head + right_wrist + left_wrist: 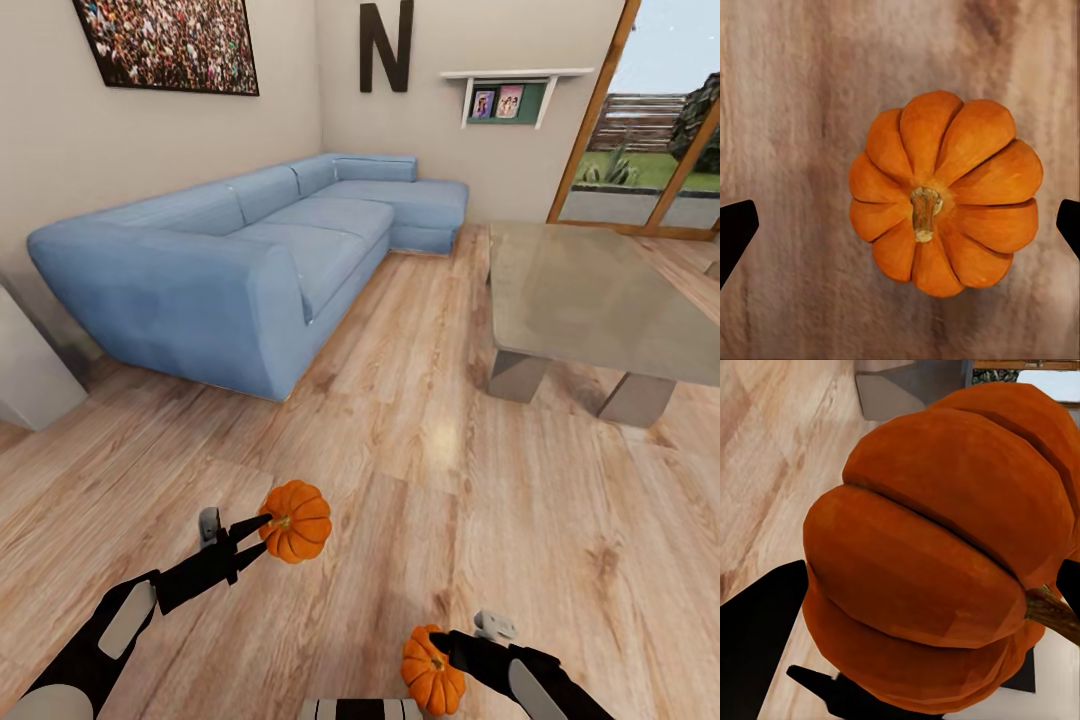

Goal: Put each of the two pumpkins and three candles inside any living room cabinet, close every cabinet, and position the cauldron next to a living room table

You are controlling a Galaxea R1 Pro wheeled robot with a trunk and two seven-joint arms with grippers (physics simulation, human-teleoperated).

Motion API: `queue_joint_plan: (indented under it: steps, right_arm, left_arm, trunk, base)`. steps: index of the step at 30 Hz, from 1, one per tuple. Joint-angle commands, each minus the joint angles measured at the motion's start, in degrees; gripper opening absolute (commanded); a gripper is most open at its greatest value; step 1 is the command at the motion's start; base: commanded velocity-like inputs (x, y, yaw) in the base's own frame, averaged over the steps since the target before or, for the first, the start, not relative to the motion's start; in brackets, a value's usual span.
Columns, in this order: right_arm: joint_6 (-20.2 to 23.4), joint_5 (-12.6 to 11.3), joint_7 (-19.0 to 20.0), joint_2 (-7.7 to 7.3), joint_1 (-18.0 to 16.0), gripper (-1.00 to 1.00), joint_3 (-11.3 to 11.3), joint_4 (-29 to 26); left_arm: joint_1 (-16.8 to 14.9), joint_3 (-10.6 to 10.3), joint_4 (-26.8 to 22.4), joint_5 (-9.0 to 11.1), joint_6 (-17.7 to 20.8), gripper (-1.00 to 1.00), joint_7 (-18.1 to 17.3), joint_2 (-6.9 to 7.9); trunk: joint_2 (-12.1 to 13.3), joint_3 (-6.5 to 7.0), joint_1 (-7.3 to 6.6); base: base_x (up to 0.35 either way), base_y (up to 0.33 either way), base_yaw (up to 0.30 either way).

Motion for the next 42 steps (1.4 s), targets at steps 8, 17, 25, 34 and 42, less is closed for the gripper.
queue_joint_plan:
  steps: [8,17,25,34,42]
  right_arm:
    - [0.11,-0.11,-0.77,0.52,-0.03,1.0,0.16,-0.04]
    - [0.11,-0.11,-0.82,0.55,-0.03,1.0,0.18,-0.04]
    - [0.59,-0.11,-5.71,0.55,-0.03,1.0,0.13,-0.04]
    - [1.11,-0.49,-6.07,0.55,-0.03,1.0,-0.31,-0.12]
    - [1.57,-1.14,-5.75,0.47,-0.31,1.0,-5.49,-0.33]
  left_arm:
    - [-0.09,0.06,0.0,0.15,0.31,-1.0,-0.28,0.0]
    - [-0.1,0.12,0.02,0.27,0.36,-1.0,-0.3,0.05]
    - [-0.1,0.14,-0.03,0.34,0.43,-1.0,-0.3,0.08]
    - [-0.1,0.14,-0.03,0.35,0.43,-1.0,-0.38,0.08]
    - [-0.1,0.14,-0.03,0.31,0.43,-1.0,-0.38,0.08]
  trunk:
    - [-0.02,-0.04,-0.01]
    - [-0.11,-1.59,0.17]
    - [-0.22,-3.37,0.38]
    - [-0.22,-3.37,0.38]
    - [-0.22,-3.37,0.38]
  base:
    - [0.0,0.0,0.0]
    - [0.0,0.0,0.0]
    - [0.0,0.0,0.0]
    - [0.0,0.0,0.0]
    - [0.0,0.0,0.0]
